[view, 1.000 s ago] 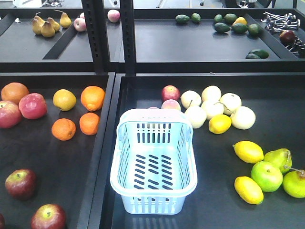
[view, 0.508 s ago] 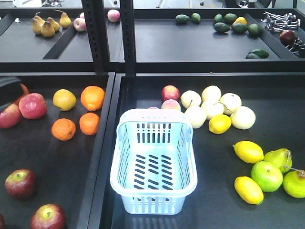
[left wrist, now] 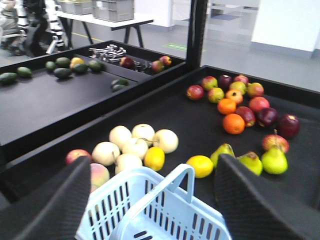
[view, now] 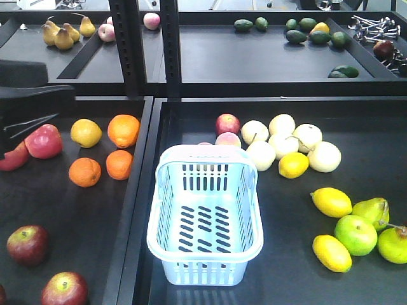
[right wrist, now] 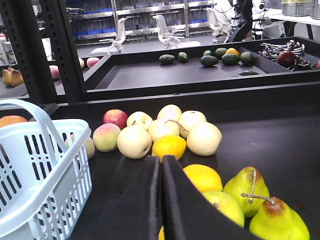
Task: Pick three apples into basket with both arms
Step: 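Reach the left gripper over the table toward the basket handle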
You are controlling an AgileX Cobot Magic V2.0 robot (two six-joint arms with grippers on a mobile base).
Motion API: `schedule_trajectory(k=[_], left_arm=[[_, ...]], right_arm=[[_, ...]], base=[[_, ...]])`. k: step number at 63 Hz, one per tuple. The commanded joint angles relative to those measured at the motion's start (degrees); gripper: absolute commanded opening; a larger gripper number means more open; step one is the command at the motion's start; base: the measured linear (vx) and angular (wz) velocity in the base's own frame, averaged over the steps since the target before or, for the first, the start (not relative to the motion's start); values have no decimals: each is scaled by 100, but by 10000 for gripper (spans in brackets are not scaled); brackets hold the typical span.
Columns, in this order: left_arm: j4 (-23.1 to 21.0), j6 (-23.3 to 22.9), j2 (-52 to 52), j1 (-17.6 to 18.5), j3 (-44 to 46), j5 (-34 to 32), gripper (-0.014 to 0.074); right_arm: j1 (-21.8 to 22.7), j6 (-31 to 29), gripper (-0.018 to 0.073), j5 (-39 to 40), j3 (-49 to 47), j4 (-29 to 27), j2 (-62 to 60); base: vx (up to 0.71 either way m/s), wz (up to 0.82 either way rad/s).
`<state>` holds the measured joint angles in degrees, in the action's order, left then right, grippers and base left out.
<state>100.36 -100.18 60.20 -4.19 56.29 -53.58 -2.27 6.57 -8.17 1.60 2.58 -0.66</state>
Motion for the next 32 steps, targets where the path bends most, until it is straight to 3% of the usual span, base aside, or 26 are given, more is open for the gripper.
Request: schedule_trajectory(k=[1,12,32], left_arm=[[-303,98,220,14,428,-232,559],[310,554,843,363,1111,-332,540],[310,1213,2061,1220,1719,-123,517]], right_arm=[[30,-62,-4,447,79,56,-75],[30,-62,-4,447,79,56,-75],[30,-62,-4,447,79,56,-75]], base=[[0,0],[0,0],[0,0]])
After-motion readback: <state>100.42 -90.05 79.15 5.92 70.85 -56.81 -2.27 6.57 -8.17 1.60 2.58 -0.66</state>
